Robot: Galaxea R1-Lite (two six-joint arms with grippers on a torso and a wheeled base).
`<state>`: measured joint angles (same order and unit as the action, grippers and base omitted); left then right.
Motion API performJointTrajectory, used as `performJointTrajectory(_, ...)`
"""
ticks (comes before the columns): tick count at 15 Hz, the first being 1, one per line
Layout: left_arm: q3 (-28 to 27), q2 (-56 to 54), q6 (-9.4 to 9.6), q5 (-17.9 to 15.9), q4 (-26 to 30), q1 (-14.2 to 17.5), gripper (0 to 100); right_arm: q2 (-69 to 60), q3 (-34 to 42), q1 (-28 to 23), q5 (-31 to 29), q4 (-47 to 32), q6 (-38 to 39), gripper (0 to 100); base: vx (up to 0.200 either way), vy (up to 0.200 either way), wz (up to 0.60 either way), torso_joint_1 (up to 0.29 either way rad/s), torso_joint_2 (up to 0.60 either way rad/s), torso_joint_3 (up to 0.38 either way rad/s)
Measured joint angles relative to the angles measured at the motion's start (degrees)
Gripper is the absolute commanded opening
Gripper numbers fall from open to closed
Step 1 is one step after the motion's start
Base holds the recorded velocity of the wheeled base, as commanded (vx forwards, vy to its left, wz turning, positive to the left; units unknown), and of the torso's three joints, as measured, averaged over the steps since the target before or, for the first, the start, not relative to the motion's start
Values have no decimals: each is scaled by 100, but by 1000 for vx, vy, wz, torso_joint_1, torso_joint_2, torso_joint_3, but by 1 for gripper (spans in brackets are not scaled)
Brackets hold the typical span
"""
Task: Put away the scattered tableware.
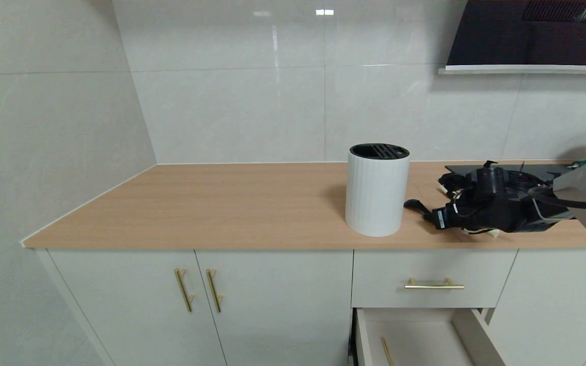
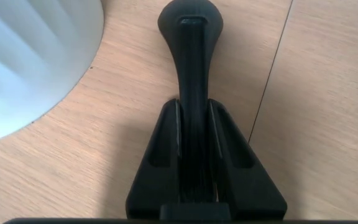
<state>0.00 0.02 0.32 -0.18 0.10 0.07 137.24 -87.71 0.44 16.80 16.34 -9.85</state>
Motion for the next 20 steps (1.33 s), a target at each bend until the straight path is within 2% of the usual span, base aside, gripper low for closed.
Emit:
performJointTrajectory(3,0,-2,1,0,0,0,100,-393,119,9,-9,-441,162,0,0,0,0,0,0,0)
performJointTrajectory(7,0,-2,0,2,0,0,100,-1820,563,104,-7,-1699,914,0,0,0,0,0,0,0)
performJointTrajectory(9,0,0,0,0,0,0,100,-2570,1018,146,-46,-2109,1129,0,0,0,0,0,0,0)
performJointTrajectory(16,0,-2,0,0,0,0,100,-4857,3632,462,-457,-2243,1225,0,0,0,0,0,0,0)
performJointTrajectory(20,0,-2,1,0,-2,0,100,-5405,4309,536,-473,-2232,1219,0,0,0,0,0,0,0)
